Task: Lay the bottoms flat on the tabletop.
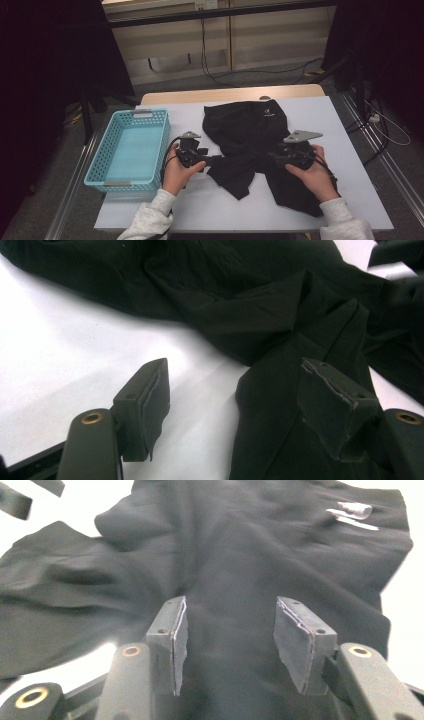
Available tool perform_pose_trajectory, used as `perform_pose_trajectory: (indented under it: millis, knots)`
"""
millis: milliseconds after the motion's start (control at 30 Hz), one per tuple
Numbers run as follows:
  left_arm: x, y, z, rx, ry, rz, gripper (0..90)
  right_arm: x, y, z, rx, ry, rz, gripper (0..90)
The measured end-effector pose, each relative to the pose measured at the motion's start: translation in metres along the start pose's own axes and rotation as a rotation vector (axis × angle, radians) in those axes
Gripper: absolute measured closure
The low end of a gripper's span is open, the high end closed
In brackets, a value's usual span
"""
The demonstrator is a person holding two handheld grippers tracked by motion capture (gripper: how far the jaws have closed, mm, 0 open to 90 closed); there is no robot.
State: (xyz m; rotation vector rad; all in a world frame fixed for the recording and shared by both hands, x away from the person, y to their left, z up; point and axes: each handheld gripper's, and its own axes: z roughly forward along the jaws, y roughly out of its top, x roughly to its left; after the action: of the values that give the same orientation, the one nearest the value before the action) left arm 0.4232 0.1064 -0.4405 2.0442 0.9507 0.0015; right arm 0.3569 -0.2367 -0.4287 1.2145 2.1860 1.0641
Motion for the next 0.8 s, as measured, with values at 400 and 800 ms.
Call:
perform_pose_trajectory:
  millis: [400, 800]
  knots:
    - [-0.001, 0.003, 0.000, 0.014, 0.038, 0.029, 24.6, -0.052, -0.004, -0.002, 0.014, -0.187, 0.115, 41.4]
    - [-0.003, 0.008, -0.002, 0.005, 0.037, 0.054, 24.3, -0.096, 0.019, 0.063, 0.106, -0.240, 0.156, 46.6]
